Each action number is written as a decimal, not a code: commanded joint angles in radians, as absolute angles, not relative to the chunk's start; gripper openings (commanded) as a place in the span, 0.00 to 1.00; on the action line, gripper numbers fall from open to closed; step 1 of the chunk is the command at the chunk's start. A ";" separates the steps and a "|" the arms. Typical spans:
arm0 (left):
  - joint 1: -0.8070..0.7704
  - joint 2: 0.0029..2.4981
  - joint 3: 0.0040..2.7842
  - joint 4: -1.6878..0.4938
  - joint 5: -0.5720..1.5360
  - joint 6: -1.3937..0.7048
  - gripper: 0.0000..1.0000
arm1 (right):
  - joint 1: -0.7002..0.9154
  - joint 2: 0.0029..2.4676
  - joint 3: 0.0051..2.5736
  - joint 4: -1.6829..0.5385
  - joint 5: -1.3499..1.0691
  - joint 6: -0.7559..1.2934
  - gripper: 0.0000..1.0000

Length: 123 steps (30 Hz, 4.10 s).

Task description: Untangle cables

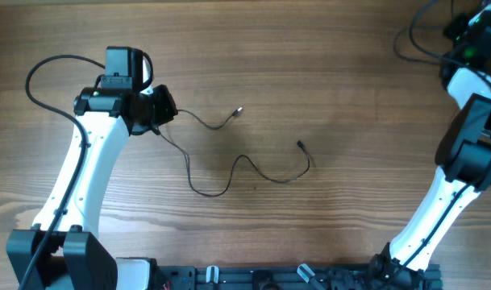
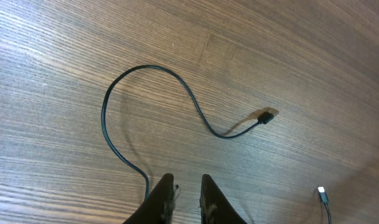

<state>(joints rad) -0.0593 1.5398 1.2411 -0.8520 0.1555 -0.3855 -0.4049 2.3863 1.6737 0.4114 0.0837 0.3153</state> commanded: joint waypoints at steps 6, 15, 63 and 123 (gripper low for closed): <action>-0.061 1.534 1.244 -0.852 0.163 -0.374 0.16 | -0.430 2.448 1.676 0.389 0.120 0.555 0.54; -0.061 1.534 1.244 -0.852 0.163 -0.374 0.23 | -0.430 2.187 1.676 0.257 0.060 0.496 1.00; -0.061 1.534 1.244 -0.830 0.164 -0.374 1.00 | -0.475 2.691 2.043 0.269 -0.024 -0.046 0.96; -0.061 1.534 1.244 -0.830 0.163 -0.374 1.00 | -0.474 2.008 2.251 -1.101 -0.351 0.471 1.00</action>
